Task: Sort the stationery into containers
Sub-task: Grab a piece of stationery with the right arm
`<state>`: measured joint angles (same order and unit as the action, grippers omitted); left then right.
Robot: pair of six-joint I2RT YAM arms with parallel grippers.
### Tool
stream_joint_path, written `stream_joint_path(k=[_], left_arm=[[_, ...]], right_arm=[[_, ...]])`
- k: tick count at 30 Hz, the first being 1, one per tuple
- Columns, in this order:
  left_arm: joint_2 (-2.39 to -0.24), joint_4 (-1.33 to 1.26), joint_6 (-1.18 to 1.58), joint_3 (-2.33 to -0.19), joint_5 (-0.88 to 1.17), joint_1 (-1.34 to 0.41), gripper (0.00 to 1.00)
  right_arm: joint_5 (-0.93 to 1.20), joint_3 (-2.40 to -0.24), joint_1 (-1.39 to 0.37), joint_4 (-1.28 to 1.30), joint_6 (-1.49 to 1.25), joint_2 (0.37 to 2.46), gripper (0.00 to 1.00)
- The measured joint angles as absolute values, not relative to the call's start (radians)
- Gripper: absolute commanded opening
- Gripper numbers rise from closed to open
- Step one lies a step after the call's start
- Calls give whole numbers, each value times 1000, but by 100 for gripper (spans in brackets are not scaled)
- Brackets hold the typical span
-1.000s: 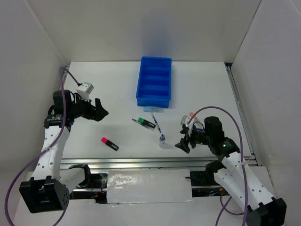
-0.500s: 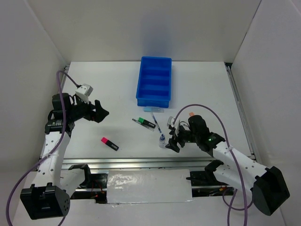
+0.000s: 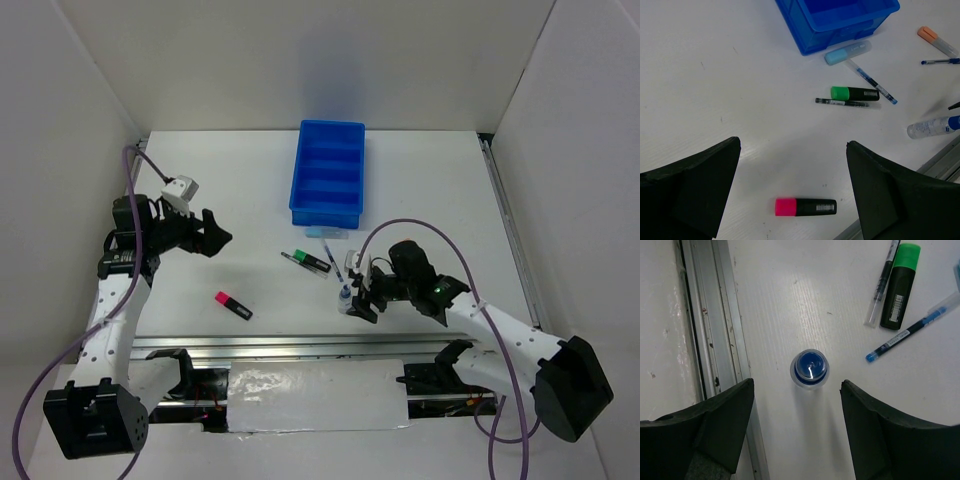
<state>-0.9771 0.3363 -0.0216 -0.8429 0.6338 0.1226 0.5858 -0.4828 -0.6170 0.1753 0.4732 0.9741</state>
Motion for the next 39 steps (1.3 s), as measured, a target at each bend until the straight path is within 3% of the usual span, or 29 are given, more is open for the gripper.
stream_joint_path(k=[12,22,26,27,28,30,39], left_arm=[[-979,336,-33,-839,634,123,99],[-959,341,-61,-811,634,123,99],[-946,342,-80,-811,633,123,99],[-944,343,-81,-811,633,123,99],[-942,344,-83,-811,632,123,99],[-940,346,-88,-811,632,123,99],[-940,379,-129,-811,627,124,99]], right_arm=[[587,-532,-651,173,481,1043,66],[590,-561,-665,168,490,1102,46],[591,-578,-670,167,495,1125,27],[590,-584,-671,169,496,1131,14],[589,-591,-672,173,500,1137,8],[584,-611,-672,188,513,1149,2],[508,-909,-663,586,700,1233,0]])
